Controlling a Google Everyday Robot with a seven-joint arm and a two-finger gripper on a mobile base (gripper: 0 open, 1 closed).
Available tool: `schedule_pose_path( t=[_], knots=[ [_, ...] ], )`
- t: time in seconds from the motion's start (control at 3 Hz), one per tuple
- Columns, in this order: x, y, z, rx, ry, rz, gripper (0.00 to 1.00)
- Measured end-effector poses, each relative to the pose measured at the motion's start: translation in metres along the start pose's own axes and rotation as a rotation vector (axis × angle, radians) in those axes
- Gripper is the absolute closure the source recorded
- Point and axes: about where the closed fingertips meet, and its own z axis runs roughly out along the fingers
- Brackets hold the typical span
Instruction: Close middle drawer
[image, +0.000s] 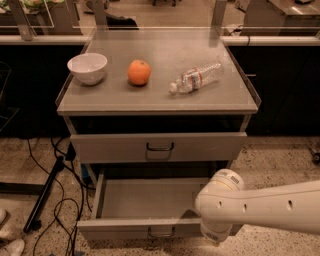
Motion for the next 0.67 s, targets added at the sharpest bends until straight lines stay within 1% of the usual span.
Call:
schedule_pose_path(
  t=[0.33, 0.67],
  knots=[
    [-0.007, -0.007, 0.017, 0.003, 0.012, 0.001, 1.00],
    [-0.012, -0.011, 0.038, -0.007, 0.030, 0.006, 1.00]
  ],
)
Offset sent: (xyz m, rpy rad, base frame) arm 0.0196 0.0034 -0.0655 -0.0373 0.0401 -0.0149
